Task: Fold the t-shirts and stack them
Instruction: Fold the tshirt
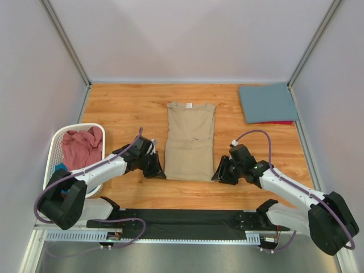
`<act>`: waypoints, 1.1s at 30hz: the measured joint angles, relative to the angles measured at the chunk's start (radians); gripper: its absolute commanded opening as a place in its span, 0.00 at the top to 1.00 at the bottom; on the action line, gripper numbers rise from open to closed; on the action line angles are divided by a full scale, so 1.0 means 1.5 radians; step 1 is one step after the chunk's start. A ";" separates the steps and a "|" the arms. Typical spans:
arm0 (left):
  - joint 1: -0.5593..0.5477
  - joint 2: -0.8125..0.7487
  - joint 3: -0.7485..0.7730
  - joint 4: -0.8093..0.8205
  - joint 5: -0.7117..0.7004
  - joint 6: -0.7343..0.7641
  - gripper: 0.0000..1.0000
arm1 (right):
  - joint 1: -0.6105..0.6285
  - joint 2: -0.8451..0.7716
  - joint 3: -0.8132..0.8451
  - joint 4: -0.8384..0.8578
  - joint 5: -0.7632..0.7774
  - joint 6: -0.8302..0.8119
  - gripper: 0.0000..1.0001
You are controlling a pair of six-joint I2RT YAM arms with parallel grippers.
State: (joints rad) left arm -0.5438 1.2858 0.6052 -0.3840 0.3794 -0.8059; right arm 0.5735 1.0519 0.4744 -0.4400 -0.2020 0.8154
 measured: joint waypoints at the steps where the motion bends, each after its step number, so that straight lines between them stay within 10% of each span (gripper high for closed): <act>1: 0.000 0.000 -0.004 0.005 0.000 0.000 1.00 | 0.006 0.008 -0.002 0.006 0.001 0.001 0.55; 18: -0.003 0.017 -0.024 0.022 -0.002 0.001 1.00 | 0.027 0.084 -0.030 0.106 0.020 0.018 0.66; 25: -0.003 0.018 -0.033 0.027 -0.003 0.001 1.00 | 0.027 0.084 -0.037 0.112 0.025 0.020 1.00; 33: -0.004 0.016 -0.029 0.017 -0.006 -0.001 1.00 | 0.029 0.060 -0.036 0.091 0.029 0.017 1.00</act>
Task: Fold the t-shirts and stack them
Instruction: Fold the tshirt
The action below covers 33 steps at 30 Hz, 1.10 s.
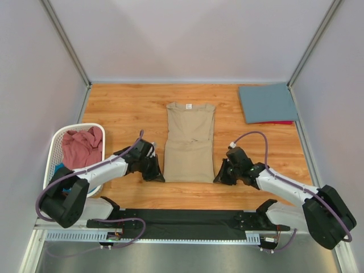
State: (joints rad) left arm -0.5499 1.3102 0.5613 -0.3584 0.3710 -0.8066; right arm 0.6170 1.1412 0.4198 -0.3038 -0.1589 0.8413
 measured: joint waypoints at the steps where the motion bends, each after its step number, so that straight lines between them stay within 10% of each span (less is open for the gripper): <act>1: 0.000 -0.003 0.003 -0.008 -0.002 0.000 1.00 | 0.001 -0.008 0.003 -0.010 0.001 -0.001 1.00; 18: 0.000 -0.053 0.260 -0.200 -0.088 0.006 1.00 | -0.001 -0.074 0.241 -0.190 0.060 -0.055 1.00; 33: 0.073 0.195 0.619 -0.286 -0.141 0.056 1.00 | -0.140 0.209 0.597 -0.219 0.035 -0.163 1.00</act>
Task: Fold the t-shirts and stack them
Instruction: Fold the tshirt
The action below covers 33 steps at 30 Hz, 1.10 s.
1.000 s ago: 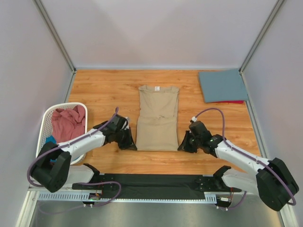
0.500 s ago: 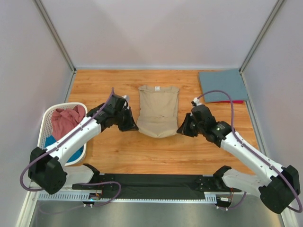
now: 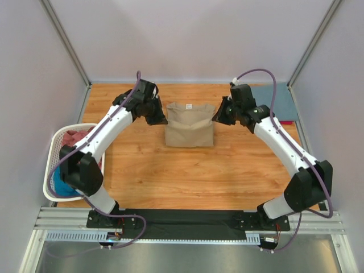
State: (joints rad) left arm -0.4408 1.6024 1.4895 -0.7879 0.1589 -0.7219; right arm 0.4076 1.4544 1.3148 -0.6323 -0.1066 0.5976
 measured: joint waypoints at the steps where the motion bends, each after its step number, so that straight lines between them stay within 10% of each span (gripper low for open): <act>1: 0.009 0.027 0.026 0.000 0.002 0.005 1.00 | -0.008 0.022 0.022 0.002 -0.004 -0.006 1.00; 28: 0.138 0.508 0.444 0.188 0.152 0.044 0.99 | -0.127 0.513 0.454 0.110 -0.120 -0.057 1.00; 33: 0.150 0.601 0.532 0.247 0.168 0.033 0.61 | -0.131 0.590 0.528 0.148 -0.120 -0.041 0.92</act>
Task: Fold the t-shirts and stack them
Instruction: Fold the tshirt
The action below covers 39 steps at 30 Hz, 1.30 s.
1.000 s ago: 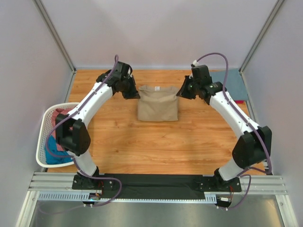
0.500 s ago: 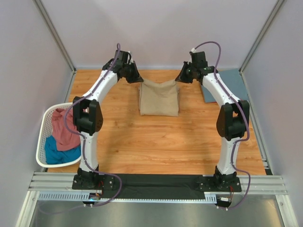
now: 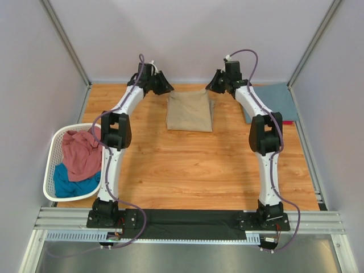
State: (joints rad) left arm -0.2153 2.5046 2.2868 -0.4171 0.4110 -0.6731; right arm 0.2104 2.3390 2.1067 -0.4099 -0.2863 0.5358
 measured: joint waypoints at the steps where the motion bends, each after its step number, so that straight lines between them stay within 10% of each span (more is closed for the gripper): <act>1: 0.002 0.015 0.016 0.012 0.004 -0.003 0.57 | -0.002 0.016 0.017 0.008 0.004 0.008 0.78; 10: 0.026 -0.047 -0.095 0.047 0.027 0.020 0.47 | -0.032 0.003 -0.077 0.052 0.019 0.043 0.51; 20: -0.010 -0.178 -0.329 0.020 0.029 0.107 0.53 | -0.022 -0.079 -0.222 0.027 -0.041 -0.041 0.52; 39: -0.029 -0.208 -0.437 -0.010 -0.020 0.140 0.57 | -0.012 -0.117 -0.369 0.016 -0.052 -0.097 0.61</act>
State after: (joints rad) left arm -0.2588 2.1921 1.6318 -0.4316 0.3813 -0.4633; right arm 0.1917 2.1628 1.5539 -0.3862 -0.3637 0.3897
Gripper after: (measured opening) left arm 0.417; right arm 0.338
